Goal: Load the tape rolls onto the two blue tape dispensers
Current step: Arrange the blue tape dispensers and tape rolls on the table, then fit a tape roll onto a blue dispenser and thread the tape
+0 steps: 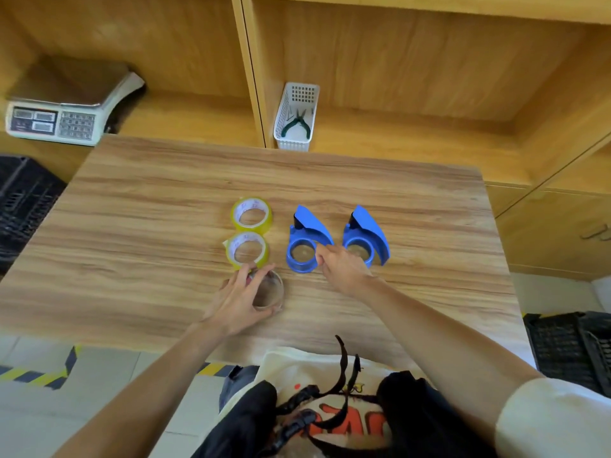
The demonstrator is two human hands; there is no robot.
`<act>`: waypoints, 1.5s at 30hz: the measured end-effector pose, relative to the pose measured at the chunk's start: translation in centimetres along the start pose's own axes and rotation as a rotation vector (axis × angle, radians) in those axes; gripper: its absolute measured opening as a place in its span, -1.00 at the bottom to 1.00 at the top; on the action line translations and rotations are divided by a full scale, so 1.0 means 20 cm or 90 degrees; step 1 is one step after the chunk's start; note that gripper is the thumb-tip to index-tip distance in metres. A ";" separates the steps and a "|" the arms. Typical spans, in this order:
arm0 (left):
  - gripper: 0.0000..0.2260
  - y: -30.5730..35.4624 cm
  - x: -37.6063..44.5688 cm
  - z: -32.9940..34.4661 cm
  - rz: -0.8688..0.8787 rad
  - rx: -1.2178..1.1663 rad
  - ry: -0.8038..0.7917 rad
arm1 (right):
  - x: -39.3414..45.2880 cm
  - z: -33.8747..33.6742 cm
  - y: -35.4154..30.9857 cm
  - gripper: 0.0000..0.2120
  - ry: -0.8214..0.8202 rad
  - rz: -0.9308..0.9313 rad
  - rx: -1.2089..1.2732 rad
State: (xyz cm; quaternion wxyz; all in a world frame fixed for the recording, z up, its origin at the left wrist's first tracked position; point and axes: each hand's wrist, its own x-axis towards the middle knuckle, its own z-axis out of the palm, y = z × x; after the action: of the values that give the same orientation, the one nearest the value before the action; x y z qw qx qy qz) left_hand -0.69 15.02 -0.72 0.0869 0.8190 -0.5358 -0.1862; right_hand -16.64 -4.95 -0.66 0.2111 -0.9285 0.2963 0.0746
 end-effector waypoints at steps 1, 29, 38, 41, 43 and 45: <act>-0.25 -0.01 0.00 0.00 0.002 0.004 -0.003 | 0.00 -0.01 0.00 -0.87 -0.002 0.002 0.007; -0.47 -0.01 0.45 -0.06 0.092 0.073 0.031 | 0.19 -0.09 0.18 -0.68 0.112 0.031 0.033; -0.65 -0.14 0.67 -0.07 -0.065 0.103 -0.064 | 0.23 -0.06 0.18 -0.82 0.064 0.042 0.049; -0.68 -0.18 0.74 -0.07 -0.100 0.121 -0.131 | 0.23 -0.07 0.19 -0.78 0.044 0.039 0.051; -0.68 -0.18 0.76 -0.08 -0.093 0.133 -0.146 | 0.24 -0.07 0.20 -0.71 0.030 0.032 0.047; -0.67 -0.17 0.77 -0.09 -0.085 0.143 -0.143 | 0.24 -0.08 0.21 -0.65 0.015 0.023 0.037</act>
State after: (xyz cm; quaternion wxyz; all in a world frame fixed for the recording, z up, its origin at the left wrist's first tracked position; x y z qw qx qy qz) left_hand 8.45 2.38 -3.44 -0.0781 0.8312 -0.5041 -0.2212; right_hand -15.13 -11.24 -1.90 0.2333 -0.9173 0.3172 0.0590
